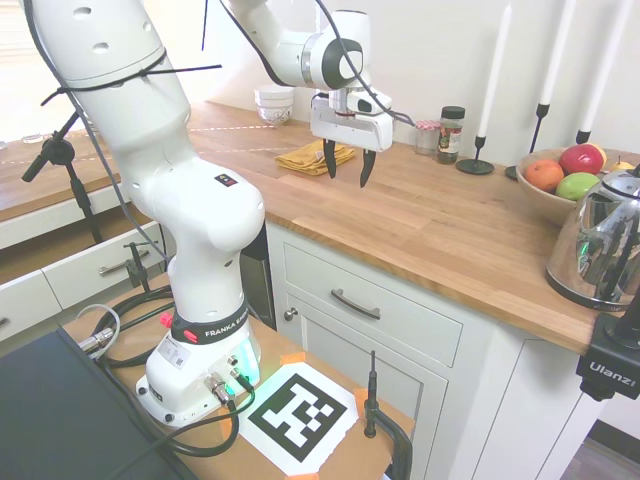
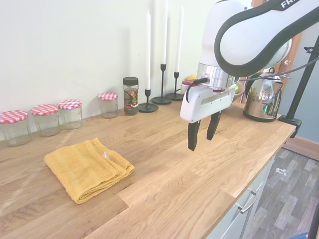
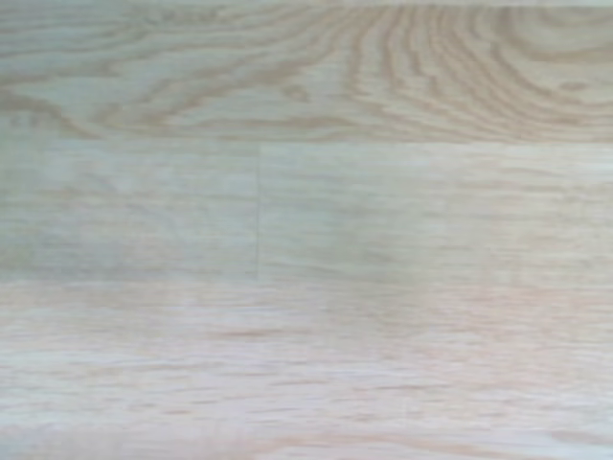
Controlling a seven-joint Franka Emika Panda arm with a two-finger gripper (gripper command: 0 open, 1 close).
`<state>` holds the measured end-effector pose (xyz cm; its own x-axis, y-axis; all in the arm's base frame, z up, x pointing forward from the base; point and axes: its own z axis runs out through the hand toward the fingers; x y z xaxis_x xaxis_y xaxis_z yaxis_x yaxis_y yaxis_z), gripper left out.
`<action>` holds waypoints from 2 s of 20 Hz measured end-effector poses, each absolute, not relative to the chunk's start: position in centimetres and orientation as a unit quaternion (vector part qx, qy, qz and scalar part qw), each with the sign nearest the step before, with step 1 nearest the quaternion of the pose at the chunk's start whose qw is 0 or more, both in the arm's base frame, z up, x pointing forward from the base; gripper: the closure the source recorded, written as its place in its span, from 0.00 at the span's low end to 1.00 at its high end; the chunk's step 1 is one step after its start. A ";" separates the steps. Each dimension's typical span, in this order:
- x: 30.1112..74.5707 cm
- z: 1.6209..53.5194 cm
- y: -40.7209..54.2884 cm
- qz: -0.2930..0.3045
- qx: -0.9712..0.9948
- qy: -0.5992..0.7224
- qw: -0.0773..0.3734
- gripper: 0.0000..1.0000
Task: Wipe the counter
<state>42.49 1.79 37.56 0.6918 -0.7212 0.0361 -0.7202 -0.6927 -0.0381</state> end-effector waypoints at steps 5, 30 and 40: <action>42.7 37.6 2.0 -0.023 -0.918 0.396 0.009 0.00; 54.2 38.7 16.4 -0.035 -0.955 0.295 0.010 0.00; 56.6 37.7 22.4 -0.046 -0.963 0.265 0.004 0.00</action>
<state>56.57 22.43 37.70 0.8558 -0.5101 0.0860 -0.5094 -0.8600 -0.0318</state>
